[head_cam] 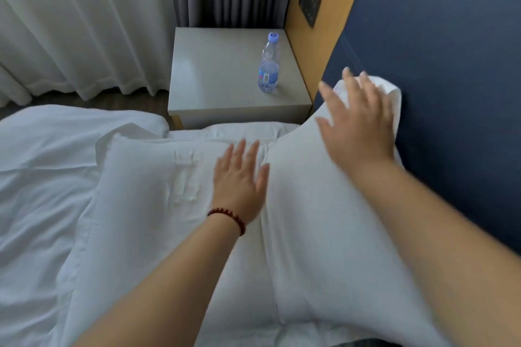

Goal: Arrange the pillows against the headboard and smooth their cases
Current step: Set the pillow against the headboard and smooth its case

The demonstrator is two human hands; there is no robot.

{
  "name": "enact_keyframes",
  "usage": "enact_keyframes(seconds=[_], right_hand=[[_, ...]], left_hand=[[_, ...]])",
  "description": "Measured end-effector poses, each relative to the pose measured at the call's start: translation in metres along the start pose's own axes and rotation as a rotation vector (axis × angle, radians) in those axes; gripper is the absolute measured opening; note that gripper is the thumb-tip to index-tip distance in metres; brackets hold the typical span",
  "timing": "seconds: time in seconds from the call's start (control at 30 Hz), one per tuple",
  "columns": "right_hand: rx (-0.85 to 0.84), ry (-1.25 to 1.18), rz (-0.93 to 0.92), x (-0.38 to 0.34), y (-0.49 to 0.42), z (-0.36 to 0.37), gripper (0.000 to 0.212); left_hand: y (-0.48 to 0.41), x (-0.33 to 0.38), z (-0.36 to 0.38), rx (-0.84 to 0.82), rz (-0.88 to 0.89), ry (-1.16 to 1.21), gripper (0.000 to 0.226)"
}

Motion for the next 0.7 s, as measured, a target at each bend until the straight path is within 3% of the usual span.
enact_keyframes(seconds=[0.1, 0.27, 0.33, 0.43, 0.57, 0.7], right_hand=[[-0.216, 0.14, 0.12, 0.032, -0.048, 0.002, 0.044], [-0.592, 0.322, 0.241, 0.033, -0.075, 0.011, 0.036], [-0.55, 0.284, 0.247, 0.032, -0.087, 0.002, 0.034], [-0.273, 0.098, 0.236, 0.036, -0.097, -0.025, 0.014], [-0.023, -0.215, 0.229, 0.041, -0.061, -0.046, 0.022], [-0.031, -0.193, 0.254, 0.049, -0.015, -0.045, 0.043]], left_hand=[[-0.014, 0.048, 0.006, -0.057, 0.082, 0.056, 0.058], [-0.018, 0.031, 0.059, -0.313, -0.108, 0.159, 0.061], [-0.014, 0.018, 0.073, -0.37, -0.15, 0.179, 0.064], [-0.015, 0.012, 0.073, -0.384, -0.161, 0.198, 0.067], [-0.015, 0.007, 0.068, -0.4, -0.18, 0.232, 0.071], [-0.004, 0.016, 0.061, -0.406, -0.203, 0.27, 0.068]])
Point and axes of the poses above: each hand's wrist, its own y-axis away from the middle knuckle, its own z-axis out of the palm, x = y × z, the point moved 10 cm from there along -y, towards the middle knuckle, and after that the axes turned 6 degrees about -x, right-handed, at the moved point
